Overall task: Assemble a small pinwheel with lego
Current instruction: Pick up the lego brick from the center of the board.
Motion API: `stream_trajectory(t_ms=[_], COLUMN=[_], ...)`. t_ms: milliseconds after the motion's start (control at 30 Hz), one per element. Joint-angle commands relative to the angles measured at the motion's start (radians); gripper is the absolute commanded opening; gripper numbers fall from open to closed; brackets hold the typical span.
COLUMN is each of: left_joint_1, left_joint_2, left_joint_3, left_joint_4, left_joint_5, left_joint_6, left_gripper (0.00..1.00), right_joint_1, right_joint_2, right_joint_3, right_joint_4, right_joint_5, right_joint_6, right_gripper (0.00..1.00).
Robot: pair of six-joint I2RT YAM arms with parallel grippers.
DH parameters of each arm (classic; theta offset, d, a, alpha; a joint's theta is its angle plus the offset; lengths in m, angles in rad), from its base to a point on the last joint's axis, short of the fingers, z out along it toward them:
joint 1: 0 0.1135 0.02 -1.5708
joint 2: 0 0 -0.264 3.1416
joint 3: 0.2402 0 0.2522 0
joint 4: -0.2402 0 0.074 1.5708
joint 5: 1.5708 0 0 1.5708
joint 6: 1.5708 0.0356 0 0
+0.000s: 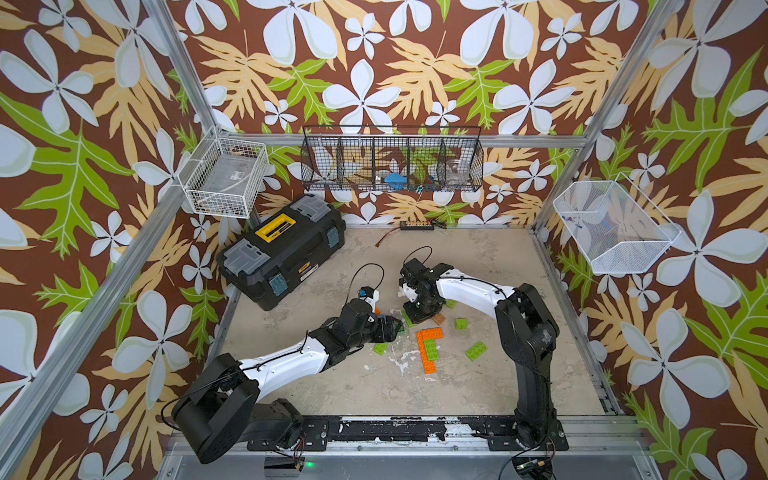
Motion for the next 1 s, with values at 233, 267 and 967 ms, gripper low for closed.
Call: stream_trajectory(t_ms=[233, 267, 967], left_joint_1=[0.001, 0.001, 0.001], left_joint_2=[-0.01, -0.009, -0.124], left_joint_3=[-0.004, -0.004, -0.09], left_joint_4=[0.007, 0.007, -0.02], left_joint_5=[0.006, 0.005, -0.025], left_joint_6=[0.008, 0.01, -0.041], left_gripper=[0.82, 0.82, 0.82], right_joint_1=[0.01, 0.01, 0.061], right_joint_2=[0.031, 0.032, -0.016], right_joint_3=[0.012, 0.013, 0.006], right_joint_4=[-0.031, -0.033, -0.072], right_joint_5=[0.053, 0.064, 0.106], right_joint_6=[0.014, 0.018, 0.129], right_gripper=[0.22, 0.22, 0.12])
